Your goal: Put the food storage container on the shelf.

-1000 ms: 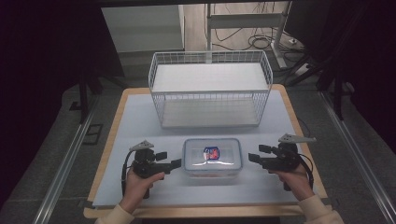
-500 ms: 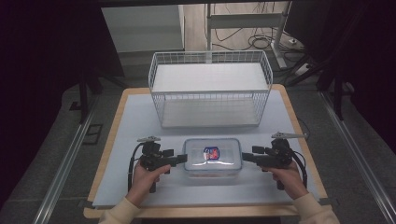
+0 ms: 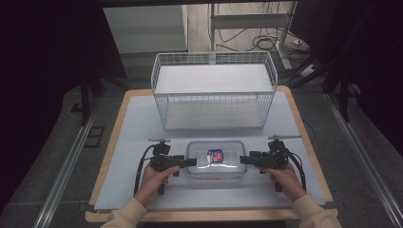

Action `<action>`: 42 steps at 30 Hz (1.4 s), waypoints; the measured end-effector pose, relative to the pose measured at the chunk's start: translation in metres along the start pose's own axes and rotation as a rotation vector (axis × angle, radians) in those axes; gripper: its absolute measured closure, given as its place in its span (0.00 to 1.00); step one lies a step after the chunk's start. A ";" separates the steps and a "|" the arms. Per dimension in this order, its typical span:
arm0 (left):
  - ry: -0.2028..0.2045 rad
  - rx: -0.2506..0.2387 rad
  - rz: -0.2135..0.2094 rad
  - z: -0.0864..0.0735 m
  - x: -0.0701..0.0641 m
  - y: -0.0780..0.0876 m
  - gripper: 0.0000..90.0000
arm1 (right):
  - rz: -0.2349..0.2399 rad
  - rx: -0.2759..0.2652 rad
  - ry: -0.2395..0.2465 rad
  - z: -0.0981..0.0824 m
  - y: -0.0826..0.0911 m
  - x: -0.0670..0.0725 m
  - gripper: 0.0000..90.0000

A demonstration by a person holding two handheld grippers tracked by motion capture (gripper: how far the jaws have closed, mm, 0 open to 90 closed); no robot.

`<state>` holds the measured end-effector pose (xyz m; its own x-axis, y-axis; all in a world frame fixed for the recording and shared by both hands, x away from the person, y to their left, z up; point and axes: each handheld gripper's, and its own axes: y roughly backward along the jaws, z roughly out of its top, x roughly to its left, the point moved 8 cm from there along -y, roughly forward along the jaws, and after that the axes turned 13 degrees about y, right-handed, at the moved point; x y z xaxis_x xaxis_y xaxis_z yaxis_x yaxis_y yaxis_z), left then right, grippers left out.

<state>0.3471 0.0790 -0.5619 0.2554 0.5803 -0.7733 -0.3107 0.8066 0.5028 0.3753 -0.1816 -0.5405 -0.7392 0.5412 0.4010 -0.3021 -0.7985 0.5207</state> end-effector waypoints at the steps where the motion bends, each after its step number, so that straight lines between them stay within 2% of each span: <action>1: 0.003 0.005 -0.001 -0.001 0.001 -0.001 0.17 | 0.004 0.004 -0.003 0.000 0.000 0.000 0.23; 7: 0.017 0.027 -0.038 -0.005 -0.001 -0.006 0.23 | 0.024 0.026 -0.006 -0.004 -0.007 0.003 0.23; 12: 0.014 0.011 -0.038 -0.004 -0.001 -0.004 0.27 | 0.051 0.030 -0.015 -0.006 -0.011 0.003 0.28; 15: 0.023 0.007 -0.048 -0.004 0.000 -0.004 0.29 | 0.089 0.048 -0.044 -0.008 -0.014 0.005 0.31; 17: 0.026 -0.002 -0.055 -0.003 0.000 -0.003 0.30 | 0.090 0.049 -0.051 -0.008 -0.013 0.005 0.33; 27: 0.002 -0.053 -0.063 -0.010 -0.004 0.004 0.38 | 0.119 -0.002 -0.109 -0.008 -0.005 0.005 0.47; 29: -0.008 -0.062 -0.059 -0.012 -0.006 0.006 0.40 | 0.122 -0.020 -0.108 -0.008 -0.003 0.006 0.50; 34: -0.050 -0.078 -0.045 -0.016 -0.010 0.010 0.41 | 0.096 -0.024 -0.076 -0.009 0.001 0.012 0.52; 42: -0.065 -0.103 -0.056 -0.020 -0.012 0.013 0.45 | 0.088 -0.042 -0.057 -0.011 0.005 0.017 0.55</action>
<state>0.3216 0.0804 -0.5537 0.3332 0.5432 -0.7707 -0.3856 0.8244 0.4144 0.3544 -0.1795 -0.5391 -0.7292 0.4813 0.4864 -0.2630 -0.8534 0.4500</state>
